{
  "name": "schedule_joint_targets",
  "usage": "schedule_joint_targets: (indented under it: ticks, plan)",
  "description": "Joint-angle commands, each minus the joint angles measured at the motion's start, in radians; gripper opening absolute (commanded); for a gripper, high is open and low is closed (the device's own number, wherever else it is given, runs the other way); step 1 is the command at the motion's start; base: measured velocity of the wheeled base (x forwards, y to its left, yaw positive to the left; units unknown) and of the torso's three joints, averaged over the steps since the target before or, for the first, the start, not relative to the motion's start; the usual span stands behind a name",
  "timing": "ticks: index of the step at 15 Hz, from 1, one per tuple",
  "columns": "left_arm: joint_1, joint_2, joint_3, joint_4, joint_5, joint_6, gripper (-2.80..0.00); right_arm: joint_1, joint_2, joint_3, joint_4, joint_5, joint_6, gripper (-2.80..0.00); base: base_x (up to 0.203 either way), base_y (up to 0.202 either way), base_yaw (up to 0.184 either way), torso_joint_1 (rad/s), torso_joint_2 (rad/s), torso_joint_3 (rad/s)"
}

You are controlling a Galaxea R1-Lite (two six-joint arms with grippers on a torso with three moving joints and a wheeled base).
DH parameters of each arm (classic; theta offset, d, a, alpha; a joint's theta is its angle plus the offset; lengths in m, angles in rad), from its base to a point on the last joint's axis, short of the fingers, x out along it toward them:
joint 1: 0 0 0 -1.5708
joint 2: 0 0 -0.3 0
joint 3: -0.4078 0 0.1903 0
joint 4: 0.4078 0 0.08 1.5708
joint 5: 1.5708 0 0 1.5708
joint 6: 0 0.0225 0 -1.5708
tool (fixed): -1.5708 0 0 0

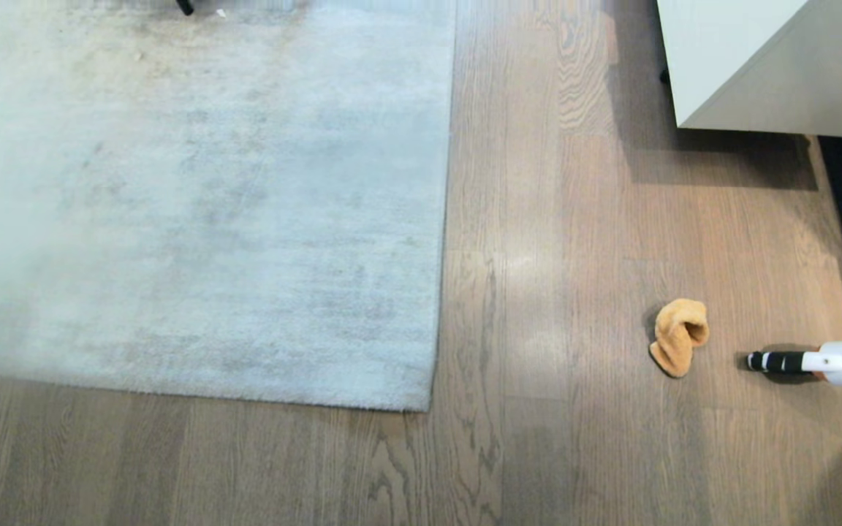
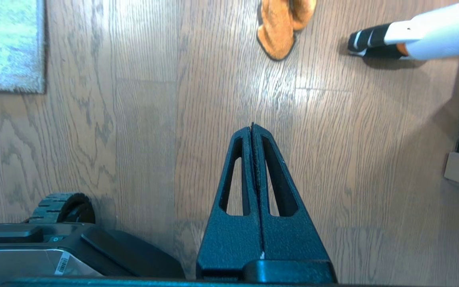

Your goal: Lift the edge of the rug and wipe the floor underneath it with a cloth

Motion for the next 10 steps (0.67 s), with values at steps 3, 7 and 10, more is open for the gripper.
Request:
schedule_joint_targets:
  ticks: [3,7,10]
  plan:
    - [0.0,0.0,0.0,0.0,0.001,-0.002,-2.8,0.0,0.002,0.0,-0.001,0.0,-0.001,-2.8,0.0,0.0,0.0,0.0,0.0,0.204]
    - [0.0,0.0,0.0,0.0,0.001,-0.005,-2.8,0.0,0.002,0.0,-0.001,0.0,-0.001,-2.8,0.0,0.0,0.0,0.003,0.0,0.202]
    - [0.0,0.0,0.001,0.0,0.002,-0.007,-2.8,0.0,0.002,0.0,-0.001,0.0,-0.001,-2.8,0.0,0.0,0.0,0.0,0.0,0.201]
